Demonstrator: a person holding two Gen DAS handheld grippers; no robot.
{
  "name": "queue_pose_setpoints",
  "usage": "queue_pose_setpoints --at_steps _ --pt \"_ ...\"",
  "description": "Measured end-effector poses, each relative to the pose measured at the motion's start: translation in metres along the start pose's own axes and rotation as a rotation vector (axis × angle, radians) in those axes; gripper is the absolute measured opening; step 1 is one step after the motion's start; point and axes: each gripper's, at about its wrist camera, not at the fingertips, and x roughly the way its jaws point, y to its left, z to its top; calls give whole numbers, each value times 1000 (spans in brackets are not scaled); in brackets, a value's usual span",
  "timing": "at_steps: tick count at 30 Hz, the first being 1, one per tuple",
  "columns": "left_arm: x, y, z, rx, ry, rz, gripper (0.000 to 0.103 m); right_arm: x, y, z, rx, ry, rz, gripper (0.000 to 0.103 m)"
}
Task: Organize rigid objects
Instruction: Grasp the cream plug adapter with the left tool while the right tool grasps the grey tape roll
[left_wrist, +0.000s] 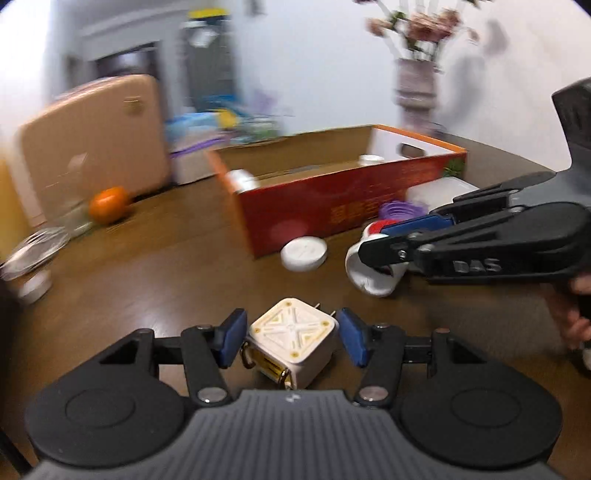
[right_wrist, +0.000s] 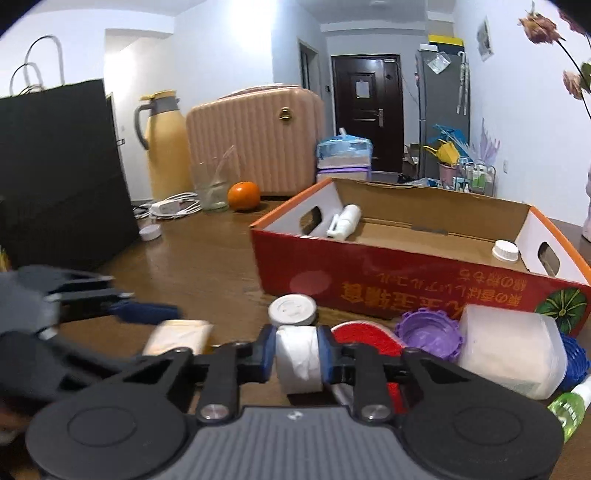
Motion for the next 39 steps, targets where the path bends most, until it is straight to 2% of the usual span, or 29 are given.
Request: queue_pose_setpoints --at_steps 5,7,10,11,13,15,17,18,20,22,24,25,26,30,33,34,36,39 --pt "-43 -16 -29 -181 13 138 56 -35 38 -21 -109 -16 12 23" --pt "-56 -23 -34 -223 14 163 56 -57 44 -33 -96 -24 16 23" --pt "-71 -37 -40 -238 8 167 57 -91 39 -52 -2 -48 54 23" --pt "-74 -43 -42 -226 -1 176 58 -100 31 -59 52 -61 96 23" --pt "-74 -48 -43 -217 5 167 61 -108 7 -72 223 -40 194 23" --pt "-79 -51 -46 -215 9 151 60 -109 -12 -82 346 -23 218 23" --pt "-82 -52 -47 -211 10 138 60 -112 -27 -87 419 -28 186 26" --pt "-83 -52 -49 -208 11 132 60 -114 -29 -88 416 -32 145 27" --pt "-86 -54 -50 -199 13 114 60 -119 -25 -88 355 -49 43 34" --pt "-88 -57 -49 -202 7 84 60 -124 -19 -88 306 -77 18 36" --pt "-88 -60 -49 -187 0 84 61 -129 -13 -88 275 -104 13 47" --pt "-86 -62 -49 -177 1 94 62 -128 -10 -88 259 -108 8 59" --pt "-83 -63 -49 -171 9 109 62 -126 -6 -88 238 -106 -5 64" --pt "-70 -66 -49 -160 37 142 59 -112 4 -87 166 -56 -68 63" --pt "-68 -65 -48 -155 23 135 40 -104 9 -86 125 -28 -114 61" --pt "-67 -63 -48 -160 25 124 40 -101 10 -84 113 -18 -131 60" --pt "-66 -62 -47 -158 26 123 39 -96 9 -84 106 -5 -141 46" --pt "-68 -63 -49 -153 22 140 39 -97 10 -85 114 -8 -140 43"
